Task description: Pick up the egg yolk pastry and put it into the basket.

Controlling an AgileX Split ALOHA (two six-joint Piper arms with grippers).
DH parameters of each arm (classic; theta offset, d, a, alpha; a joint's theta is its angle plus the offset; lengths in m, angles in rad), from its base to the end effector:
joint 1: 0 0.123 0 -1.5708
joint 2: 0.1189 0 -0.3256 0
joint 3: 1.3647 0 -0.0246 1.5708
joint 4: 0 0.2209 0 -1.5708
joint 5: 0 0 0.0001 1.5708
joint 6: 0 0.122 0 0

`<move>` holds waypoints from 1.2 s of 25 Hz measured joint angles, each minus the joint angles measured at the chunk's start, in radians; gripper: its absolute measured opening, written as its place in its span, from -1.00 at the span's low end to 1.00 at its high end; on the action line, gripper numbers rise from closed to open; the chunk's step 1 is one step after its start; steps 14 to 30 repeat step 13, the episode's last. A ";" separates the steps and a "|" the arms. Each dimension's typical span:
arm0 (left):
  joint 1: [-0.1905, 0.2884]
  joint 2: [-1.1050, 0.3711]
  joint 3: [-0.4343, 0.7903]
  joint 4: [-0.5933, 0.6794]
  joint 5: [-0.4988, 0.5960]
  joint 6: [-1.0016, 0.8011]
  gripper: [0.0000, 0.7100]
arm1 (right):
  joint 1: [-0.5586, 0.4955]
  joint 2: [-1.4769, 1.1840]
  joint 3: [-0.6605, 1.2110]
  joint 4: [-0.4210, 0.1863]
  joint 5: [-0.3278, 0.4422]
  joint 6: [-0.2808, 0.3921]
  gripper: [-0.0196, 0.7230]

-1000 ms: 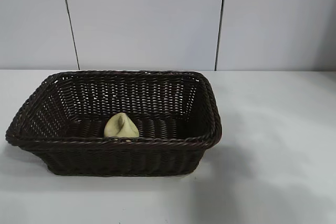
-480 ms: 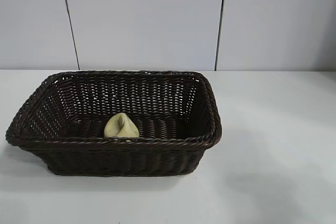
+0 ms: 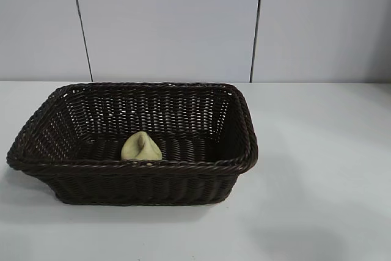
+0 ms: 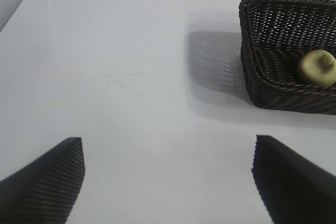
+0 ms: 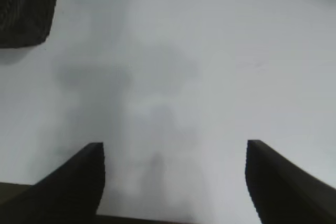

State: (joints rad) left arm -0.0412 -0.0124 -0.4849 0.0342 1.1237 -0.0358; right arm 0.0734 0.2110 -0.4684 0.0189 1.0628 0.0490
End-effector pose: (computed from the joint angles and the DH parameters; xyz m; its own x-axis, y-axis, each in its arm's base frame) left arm -0.0483 0.0058 0.2373 -0.5130 0.0001 -0.8584 0.0040 1.0000 -0.0022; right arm -0.0167 0.0008 0.2459 -0.6601 0.0098 -0.7511 -0.0474 0.9974 0.0546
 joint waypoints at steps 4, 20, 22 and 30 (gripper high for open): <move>0.000 0.000 0.000 0.000 0.000 0.000 0.78 | 0.000 -0.134 0.000 0.000 0.009 0.000 0.51; 0.000 0.000 0.000 0.000 0.000 0.000 0.78 | 0.000 -0.228 0.000 0.001 0.016 0.002 0.51; 0.000 0.000 0.000 0.000 0.000 0.000 0.78 | 0.000 -0.228 0.000 0.001 0.016 0.002 0.51; 0.000 0.000 0.000 0.000 0.000 0.000 0.78 | 0.000 -0.228 0.000 0.001 0.016 0.002 0.51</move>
